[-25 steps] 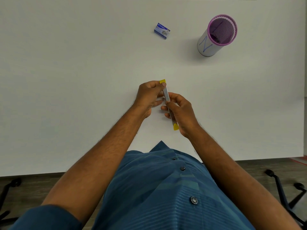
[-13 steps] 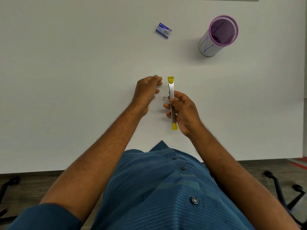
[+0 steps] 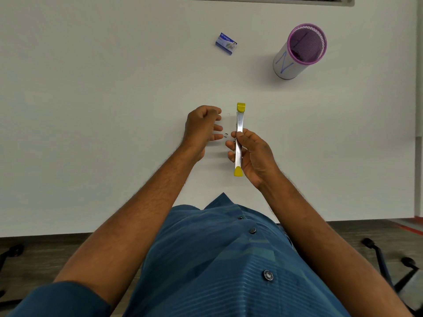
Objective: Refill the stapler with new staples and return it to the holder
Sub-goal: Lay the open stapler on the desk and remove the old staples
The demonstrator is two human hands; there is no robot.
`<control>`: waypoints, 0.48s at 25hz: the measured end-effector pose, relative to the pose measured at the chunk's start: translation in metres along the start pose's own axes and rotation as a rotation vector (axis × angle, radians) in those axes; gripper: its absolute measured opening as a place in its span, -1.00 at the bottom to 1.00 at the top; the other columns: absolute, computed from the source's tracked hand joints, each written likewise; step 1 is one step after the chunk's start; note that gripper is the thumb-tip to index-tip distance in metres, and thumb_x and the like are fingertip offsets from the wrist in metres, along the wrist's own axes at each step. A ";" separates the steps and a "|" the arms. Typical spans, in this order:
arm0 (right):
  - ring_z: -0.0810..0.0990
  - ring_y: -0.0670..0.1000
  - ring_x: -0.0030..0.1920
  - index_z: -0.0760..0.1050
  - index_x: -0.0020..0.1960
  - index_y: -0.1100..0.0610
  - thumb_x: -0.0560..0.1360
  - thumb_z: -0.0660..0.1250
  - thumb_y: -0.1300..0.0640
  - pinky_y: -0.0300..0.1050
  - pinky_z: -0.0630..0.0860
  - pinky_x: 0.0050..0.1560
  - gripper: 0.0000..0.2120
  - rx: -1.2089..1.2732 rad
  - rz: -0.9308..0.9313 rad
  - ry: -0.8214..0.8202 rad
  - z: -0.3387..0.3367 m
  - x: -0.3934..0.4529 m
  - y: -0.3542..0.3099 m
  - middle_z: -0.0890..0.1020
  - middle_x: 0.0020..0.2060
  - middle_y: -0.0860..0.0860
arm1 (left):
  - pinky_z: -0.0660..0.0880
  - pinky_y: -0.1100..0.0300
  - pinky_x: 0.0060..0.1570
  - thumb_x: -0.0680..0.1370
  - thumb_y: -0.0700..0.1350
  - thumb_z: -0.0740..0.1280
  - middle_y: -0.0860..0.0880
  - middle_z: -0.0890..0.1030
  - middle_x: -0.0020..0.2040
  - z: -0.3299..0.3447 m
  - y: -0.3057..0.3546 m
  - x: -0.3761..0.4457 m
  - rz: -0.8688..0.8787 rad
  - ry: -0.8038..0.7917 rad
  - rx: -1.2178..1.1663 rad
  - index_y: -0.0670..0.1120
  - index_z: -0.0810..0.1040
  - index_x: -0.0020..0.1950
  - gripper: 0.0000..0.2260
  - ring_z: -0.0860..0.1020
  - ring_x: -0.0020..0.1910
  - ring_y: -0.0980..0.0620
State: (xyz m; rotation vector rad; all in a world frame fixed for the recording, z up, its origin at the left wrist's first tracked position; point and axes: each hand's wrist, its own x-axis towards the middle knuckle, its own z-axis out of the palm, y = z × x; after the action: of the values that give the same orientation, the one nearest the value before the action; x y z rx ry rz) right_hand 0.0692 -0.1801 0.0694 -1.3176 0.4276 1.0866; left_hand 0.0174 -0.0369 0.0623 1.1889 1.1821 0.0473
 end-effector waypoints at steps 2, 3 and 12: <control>0.74 0.02 -0.10 0.57 0.16 0.13 0.63 0.33 0.18 -0.12 0.65 -0.22 -0.87 -0.030 -0.023 -0.002 0.001 -0.001 0.001 0.74 -0.10 0.01 | 0.63 0.22 -0.16 0.69 -0.03 0.22 -0.04 0.67 0.02 0.002 0.001 -0.005 0.017 -0.039 0.035 -0.11 0.60 0.22 -0.76 0.65 -0.10 0.00; 0.75 0.03 -0.08 0.57 0.17 0.15 0.62 0.35 0.17 -0.11 0.66 -0.19 -0.85 -0.068 -0.040 0.000 0.002 -0.002 0.001 0.74 -0.08 0.03 | 0.61 0.25 -0.18 0.68 0.00 0.23 -0.03 0.67 0.01 0.004 0.000 -0.007 0.020 -0.057 0.052 -0.10 0.61 0.21 -0.75 0.66 -0.11 0.02; 0.73 0.06 -0.07 0.55 0.07 0.15 0.49 0.52 0.11 -0.22 0.66 -0.20 -0.76 -0.564 -0.313 0.077 0.010 -0.011 0.011 0.69 0.02 0.11 | 0.63 0.21 -0.18 0.61 -0.01 0.40 -0.03 0.71 -0.14 -0.001 -0.006 -0.013 0.058 -0.063 0.019 -0.13 0.67 0.06 -0.80 0.70 -0.19 0.04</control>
State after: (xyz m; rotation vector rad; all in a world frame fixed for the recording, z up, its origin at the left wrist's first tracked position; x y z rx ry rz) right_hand 0.0512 -0.1764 0.0749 -1.8546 -0.0454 0.9222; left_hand 0.0076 -0.0466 0.0667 1.2325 1.0947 0.0420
